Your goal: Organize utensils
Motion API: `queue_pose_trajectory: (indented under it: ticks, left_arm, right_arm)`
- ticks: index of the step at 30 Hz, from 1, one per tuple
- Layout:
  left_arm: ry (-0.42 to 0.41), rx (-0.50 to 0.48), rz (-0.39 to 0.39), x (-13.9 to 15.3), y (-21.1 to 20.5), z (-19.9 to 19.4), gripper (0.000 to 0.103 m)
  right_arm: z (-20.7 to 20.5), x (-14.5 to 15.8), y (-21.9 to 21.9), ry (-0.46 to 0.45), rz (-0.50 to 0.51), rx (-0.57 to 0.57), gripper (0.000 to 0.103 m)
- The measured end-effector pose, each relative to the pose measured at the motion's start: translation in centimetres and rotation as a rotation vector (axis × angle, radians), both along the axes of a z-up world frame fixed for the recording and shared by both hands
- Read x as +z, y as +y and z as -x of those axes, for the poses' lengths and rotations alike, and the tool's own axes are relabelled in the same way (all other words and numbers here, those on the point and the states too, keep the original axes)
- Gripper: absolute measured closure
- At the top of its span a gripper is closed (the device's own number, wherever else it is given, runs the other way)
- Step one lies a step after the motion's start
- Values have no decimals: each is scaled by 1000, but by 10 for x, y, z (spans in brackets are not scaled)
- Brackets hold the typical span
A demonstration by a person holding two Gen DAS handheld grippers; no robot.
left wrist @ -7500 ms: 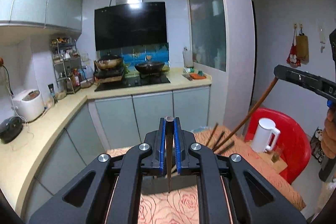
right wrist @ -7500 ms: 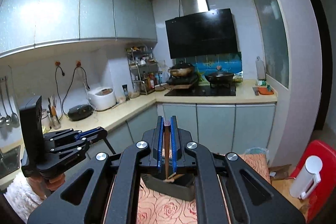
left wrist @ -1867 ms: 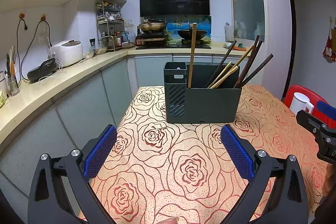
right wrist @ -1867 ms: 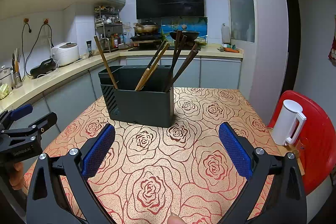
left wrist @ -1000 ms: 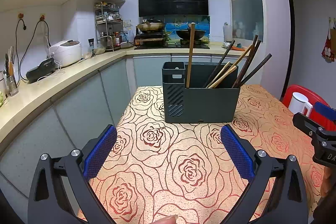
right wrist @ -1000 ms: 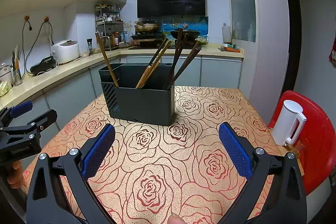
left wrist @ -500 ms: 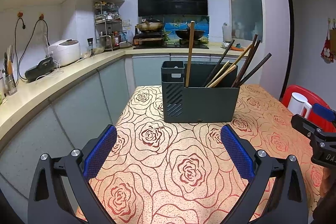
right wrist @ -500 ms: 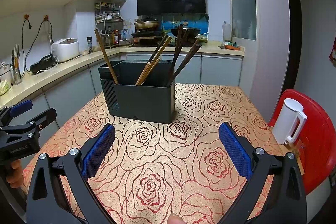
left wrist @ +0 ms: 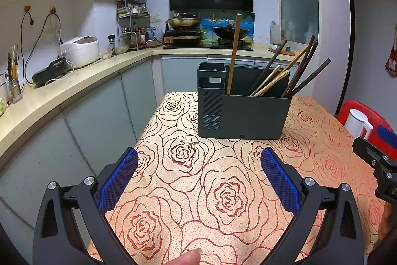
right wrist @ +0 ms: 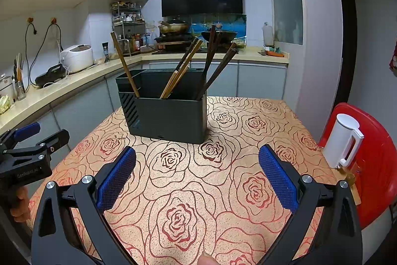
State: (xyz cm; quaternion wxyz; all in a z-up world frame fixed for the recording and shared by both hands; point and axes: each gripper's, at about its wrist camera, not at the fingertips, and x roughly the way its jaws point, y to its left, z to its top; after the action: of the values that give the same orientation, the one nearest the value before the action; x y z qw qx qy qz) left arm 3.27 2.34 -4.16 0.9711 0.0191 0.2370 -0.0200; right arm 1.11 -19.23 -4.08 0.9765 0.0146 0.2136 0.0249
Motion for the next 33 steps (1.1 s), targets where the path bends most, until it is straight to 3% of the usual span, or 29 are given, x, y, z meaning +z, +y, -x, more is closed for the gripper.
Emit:
queue_pose_trajectory:
  ticks: [33]
  left_arm:
    - [6,-6,-12,-5,-4,3,7]
  right_arm:
    - [-3,-5,2,16,-4,5,7]
